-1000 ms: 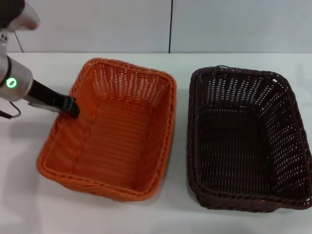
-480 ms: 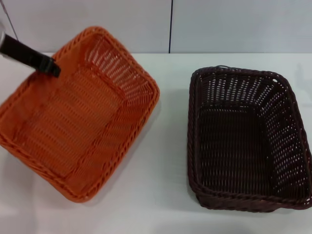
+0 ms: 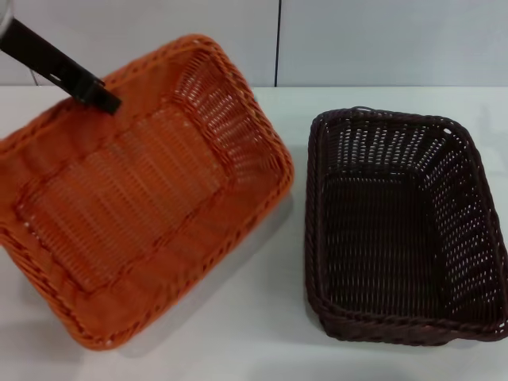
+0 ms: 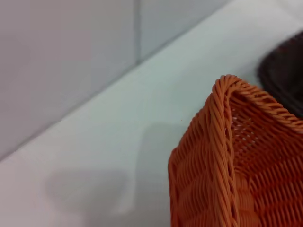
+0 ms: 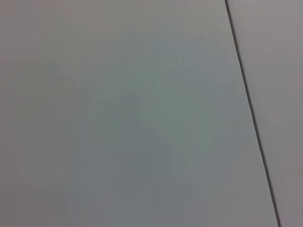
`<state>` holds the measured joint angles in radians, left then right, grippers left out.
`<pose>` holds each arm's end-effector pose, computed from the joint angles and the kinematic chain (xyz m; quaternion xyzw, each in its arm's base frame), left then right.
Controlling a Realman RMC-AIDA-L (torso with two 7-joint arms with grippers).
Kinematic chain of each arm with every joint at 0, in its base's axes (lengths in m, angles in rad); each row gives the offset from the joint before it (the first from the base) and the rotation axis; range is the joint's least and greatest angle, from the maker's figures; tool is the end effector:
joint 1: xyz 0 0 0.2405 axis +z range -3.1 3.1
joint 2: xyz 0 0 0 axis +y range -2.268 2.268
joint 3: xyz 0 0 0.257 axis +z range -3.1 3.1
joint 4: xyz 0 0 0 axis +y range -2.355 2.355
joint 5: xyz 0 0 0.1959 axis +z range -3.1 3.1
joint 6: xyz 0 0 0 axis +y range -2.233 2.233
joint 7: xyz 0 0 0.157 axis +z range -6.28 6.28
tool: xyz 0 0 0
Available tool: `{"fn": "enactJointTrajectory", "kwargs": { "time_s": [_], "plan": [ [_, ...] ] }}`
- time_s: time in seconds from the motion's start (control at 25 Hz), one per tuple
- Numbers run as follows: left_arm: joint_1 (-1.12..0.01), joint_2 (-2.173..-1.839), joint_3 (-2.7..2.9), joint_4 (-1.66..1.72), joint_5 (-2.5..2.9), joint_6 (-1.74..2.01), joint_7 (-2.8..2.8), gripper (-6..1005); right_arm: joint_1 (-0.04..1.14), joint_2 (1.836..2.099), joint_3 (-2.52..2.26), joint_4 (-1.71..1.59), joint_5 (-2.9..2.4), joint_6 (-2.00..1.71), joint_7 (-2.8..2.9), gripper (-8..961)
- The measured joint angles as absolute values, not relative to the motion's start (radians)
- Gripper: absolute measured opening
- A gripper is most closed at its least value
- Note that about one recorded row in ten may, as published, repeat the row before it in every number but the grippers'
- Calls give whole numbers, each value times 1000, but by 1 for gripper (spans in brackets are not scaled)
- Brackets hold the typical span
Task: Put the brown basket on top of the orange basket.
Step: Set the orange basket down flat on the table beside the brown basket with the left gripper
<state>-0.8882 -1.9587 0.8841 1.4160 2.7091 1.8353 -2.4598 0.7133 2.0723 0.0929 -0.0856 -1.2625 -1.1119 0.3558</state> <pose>-0.1413 0.3992 0.1147 -0.9006 -0.3246 0.1187 0.2637 0.2881 0.4179 0.0594 -0.6063 0.2515 0.3713 0.6567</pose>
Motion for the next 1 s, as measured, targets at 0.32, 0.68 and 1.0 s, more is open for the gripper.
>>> {"fn": "enactJointTrajectory", "kwargs": {
  "time_s": [0.32,0.68,1.0],
  "plan": [
    [-936,-2005,947,1356,2713,1854,-2439,176,710,2073,89,-75,-1262,-1116,356,541],
    [-968,-2057,1065,1246,2720,1815,-2439,176,710,2074,86,-66,-1262,-1113,356,541],
    [-980,-2060,1066,1199,2657,1854,-2442,175,712,2074,85,-59,-1268,-1113,356,541]
  ]
}}
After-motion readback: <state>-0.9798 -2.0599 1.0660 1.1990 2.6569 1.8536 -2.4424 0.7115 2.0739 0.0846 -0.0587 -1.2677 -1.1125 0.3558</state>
